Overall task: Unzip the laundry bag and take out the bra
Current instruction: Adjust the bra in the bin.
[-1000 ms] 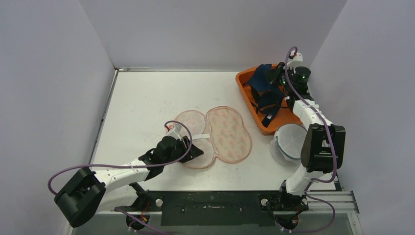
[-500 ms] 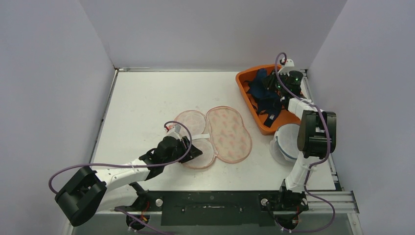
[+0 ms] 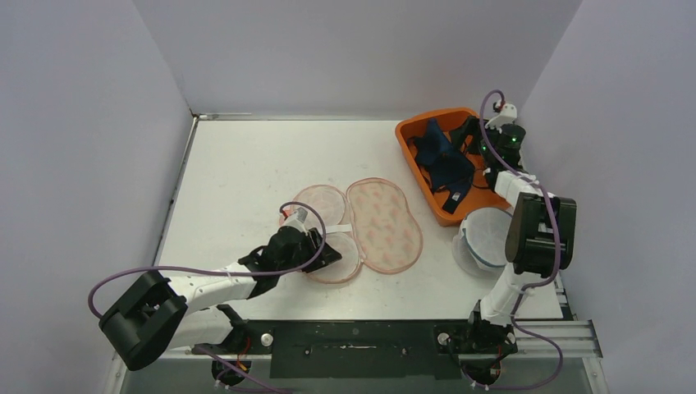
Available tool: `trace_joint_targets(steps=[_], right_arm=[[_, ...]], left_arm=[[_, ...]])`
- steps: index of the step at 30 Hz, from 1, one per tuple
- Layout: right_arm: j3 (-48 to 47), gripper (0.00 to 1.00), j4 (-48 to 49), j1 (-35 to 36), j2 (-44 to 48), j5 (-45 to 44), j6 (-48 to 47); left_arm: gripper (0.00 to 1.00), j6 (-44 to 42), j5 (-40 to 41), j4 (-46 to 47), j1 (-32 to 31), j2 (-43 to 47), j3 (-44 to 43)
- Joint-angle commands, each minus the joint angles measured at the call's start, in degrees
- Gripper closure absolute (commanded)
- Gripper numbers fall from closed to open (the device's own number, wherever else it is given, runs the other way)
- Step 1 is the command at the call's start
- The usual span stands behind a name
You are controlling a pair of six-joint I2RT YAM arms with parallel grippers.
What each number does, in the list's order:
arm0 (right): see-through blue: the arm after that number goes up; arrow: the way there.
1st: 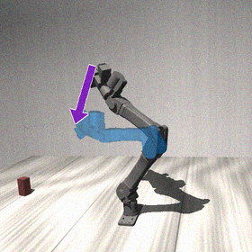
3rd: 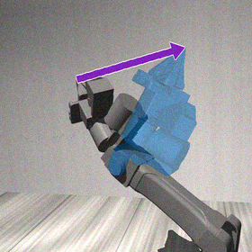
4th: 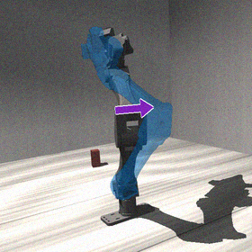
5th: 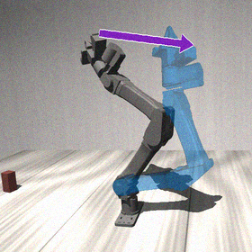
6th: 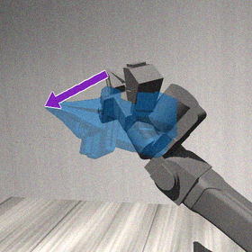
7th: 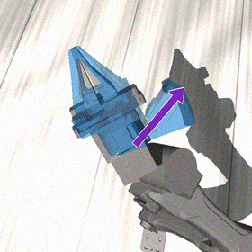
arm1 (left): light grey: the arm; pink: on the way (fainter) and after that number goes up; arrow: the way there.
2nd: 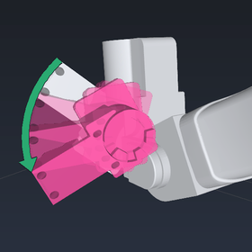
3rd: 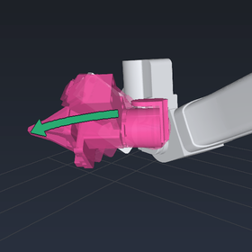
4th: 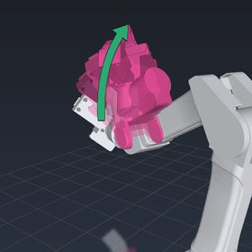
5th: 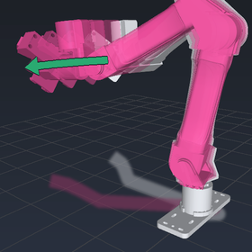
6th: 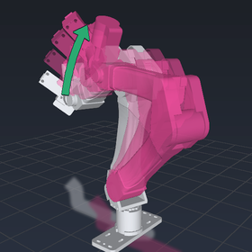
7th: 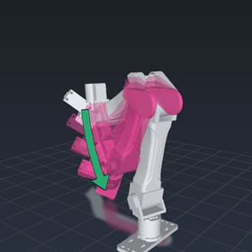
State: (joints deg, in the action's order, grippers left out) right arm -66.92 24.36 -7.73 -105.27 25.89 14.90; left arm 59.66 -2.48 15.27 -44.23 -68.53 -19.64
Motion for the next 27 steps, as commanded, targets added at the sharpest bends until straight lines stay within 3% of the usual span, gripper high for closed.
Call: trace_joint_targets(steps=[1,5,10,21,27], right_arm=[[3.6,0.17,2.9,-3.5,7.6,3.7,3.6],[10.1,0.17,6.4,-6.4,10.0,11.6,6.7],[11.0,0.21,6.9,-6.6,6.9,18.5,7.0],[4.4,0.29,3.9,-7.2,-1.1,24.3,5.5],[4.7,0.39,0.3,-5.6,-1.5,20.8,1.6]], left_arm=[[0.60,0.9,-1.5,4.5,-0.7,1.7,0.5],[0.61,1.2,-1.7,4.8,-1.7,3.8,1.5],[0.60,1.3,-1.2,4.2,-2.0,6.8,3.3],[0.58,-0.1,0.1,3.8,-1.8,6.0,2.4],[0.58,-0.2,-1.2,5.1,-1.6,3.5,1.9]])
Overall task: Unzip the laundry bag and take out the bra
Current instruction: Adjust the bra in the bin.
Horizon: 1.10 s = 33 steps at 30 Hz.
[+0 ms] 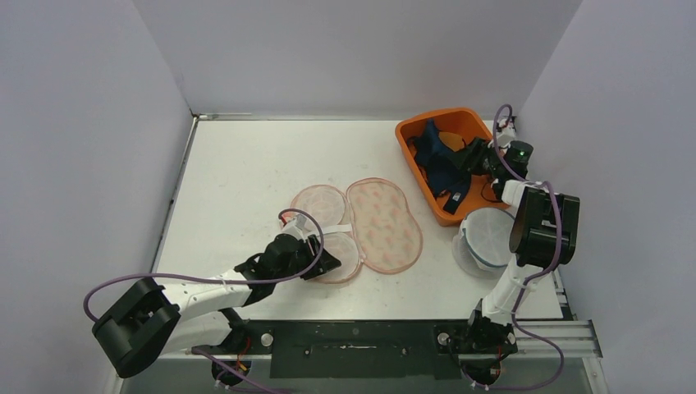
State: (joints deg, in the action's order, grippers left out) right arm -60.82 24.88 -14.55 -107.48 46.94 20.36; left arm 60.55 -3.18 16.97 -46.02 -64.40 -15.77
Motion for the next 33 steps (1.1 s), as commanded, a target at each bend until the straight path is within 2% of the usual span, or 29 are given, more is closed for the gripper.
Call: trace_joint_targets(steps=[1,5,9,15,19,22,24,29,31,33], right_arm=[[-0.7,0.40,-0.5,1.2,1.3,-1.8,-4.4],[2.8,0.30,-2.6,1.8,5.3,-11.0,-9.2],[4.7,0.25,-6.4,3.3,8.1,-18.0,-14.2],[3.2,0.25,-11.4,6.1,7.9,-23.1,-18.5],[2.1,0.35,-12.0,6.3,6.9,-22.5,-18.6],[1.0,0.60,-12.2,6.3,6.2,-21.1,-17.8],[1.0,0.72,-12.1,6.3,6.5,-20.8,-17.6],[1.9,0.86,-12.0,5.9,9.1,-21.0,-16.9],[2.3,0.94,-12.7,5.8,10.5,-21.6,-16.3],[2.8,0.95,-13.7,5.8,12.0,-22.1,-15.4]], left_arm=[[0.58,-1.1,-0.4,3.3,0.1,-0.4,-1.9],[0.58,-1.3,-0.3,2.9,0.2,0.5,-1.6],[0.58,-1.4,-0.4,3.0,0.2,0.7,-1.6],[0.58,-1.6,-1.1,3.4,0.1,0.3,-1.9],[0.58,-1.7,-0.6,2.6,0.2,1.3,-1.6],[0.58,-2.0,-0.1,2.2,0.3,1.9,-1.6],[0.58,-2.2,-0.2,1.9,0.4,1.9,-1.8],[0.58,-2.2,-1.0,2.2,0.4,1.5,-2.3],[0.58,-2.1,-1.4,2.4,0.4,1.5,-2.3],[0.58,-1.9,-1.7,2.7,0.4,1.8,-2.2]])
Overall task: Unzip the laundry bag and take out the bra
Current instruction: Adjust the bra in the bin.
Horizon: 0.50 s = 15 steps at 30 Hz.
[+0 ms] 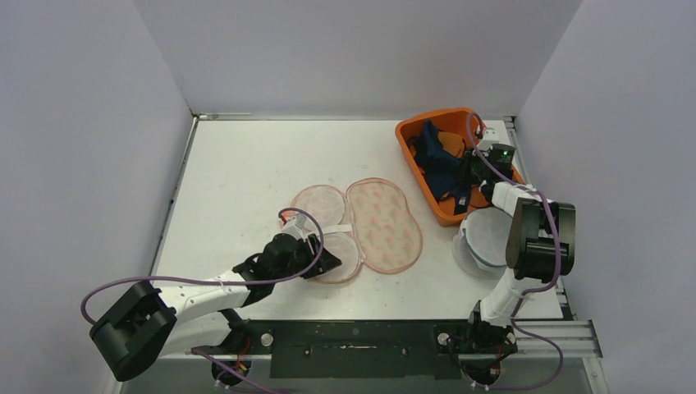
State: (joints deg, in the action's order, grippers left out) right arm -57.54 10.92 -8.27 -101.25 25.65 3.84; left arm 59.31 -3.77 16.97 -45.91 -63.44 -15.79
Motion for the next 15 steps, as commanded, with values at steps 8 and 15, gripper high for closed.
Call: trace_joint_targets(steps=[8,15], right_arm=[[2.8,0.95,-2.2,-0.6,13.7,-6.6,4.2],[-4.7,0.41,-1.6,-0.9,8.2,-4.4,13.8]], left_arm=[[0.58,0.6,-0.9,2.9,-0.1,5.7,0.2],[0.57,0.8,0.4,1.2,-0.1,8.4,1.4]])
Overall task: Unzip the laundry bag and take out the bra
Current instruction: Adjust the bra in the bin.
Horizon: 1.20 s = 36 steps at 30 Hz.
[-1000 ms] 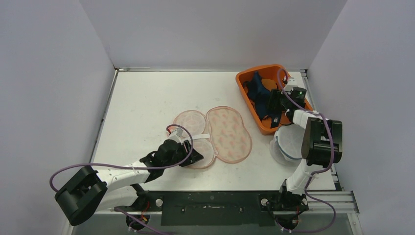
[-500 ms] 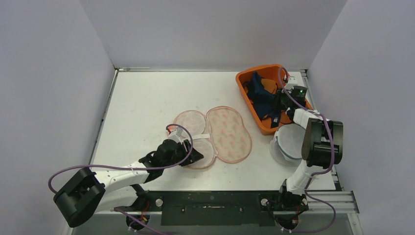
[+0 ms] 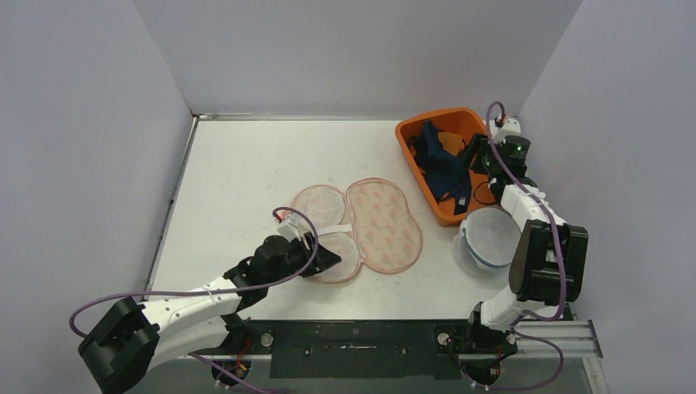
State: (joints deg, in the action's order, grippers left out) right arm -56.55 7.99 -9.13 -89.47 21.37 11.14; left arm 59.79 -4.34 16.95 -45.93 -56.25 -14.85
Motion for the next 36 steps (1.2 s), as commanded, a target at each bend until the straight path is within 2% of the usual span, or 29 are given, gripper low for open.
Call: trace_joint_targets(steps=[1,6,10,12,13,14,16,18,23,27,32,36], right_arm=[[-7.8,0.40,0.8,0.4,-5.3,-0.6,7.3],[-19.9,0.40,-9.6,2.3,-15.6,-3.2,6.1],[-24.2,0.41,-13.6,2.3,-20.4,-4.1,6.2],[-25.7,0.46,-16.1,2.5,-22.0,-4.9,5.2],[-26.0,0.52,-17.3,2.6,-22.6,-5.3,4.8],[-25.9,0.61,-18.3,2.6,-22.9,-5.9,4.3],[-23.9,0.76,-18.5,2.6,-21.9,-6.3,3.8],[-21.0,0.83,-18.1,2.6,-20.0,-6.8,4.0],[-15.7,0.86,-19.0,2.2,-15.2,-8.2,4.4],[-12.9,0.95,-20.7,2.0,-12.7,-8.3,4.3],[-10.0,0.95,-22.8,1.8,-9.2,-11.6,6.8],[-8.3,0.92,-19.8,1.6,-3.4,-14.3,8.2]], left_arm=[[0.57,0.4,1.2,1.2,-0.1,1.0,0.5],[0.57,0.2,1.7,1.4,0.1,-1.6,-0.5],[0.57,0.3,1.7,2.7,0.2,-4.3,-1.2],[0.57,0.6,1.4,3.7,0.2,-5.6,-1.3],[0.57,0.6,1.1,4.1,0.2,-6.2,-1.4],[0.57,0.5,1.0,4.4,0.2,-6.7,-1.7],[0.57,0.5,0.5,5.0,0.1,-7.6,-2.0],[0.57,0.7,-0.2,5.9,0.0,-8.4,-2.0],[0.57,1.1,-1.0,6.6,-0.3,-7.1,-1.1],[0.57,1.1,-0.5,5.7,-0.3,-4.3,0.1],[0.57,1.0,-0.4,5.6,-0.2,-2.8,0.7],[0.57,0.9,-1.0,5.9,-0.2,-3.1,0.8]])
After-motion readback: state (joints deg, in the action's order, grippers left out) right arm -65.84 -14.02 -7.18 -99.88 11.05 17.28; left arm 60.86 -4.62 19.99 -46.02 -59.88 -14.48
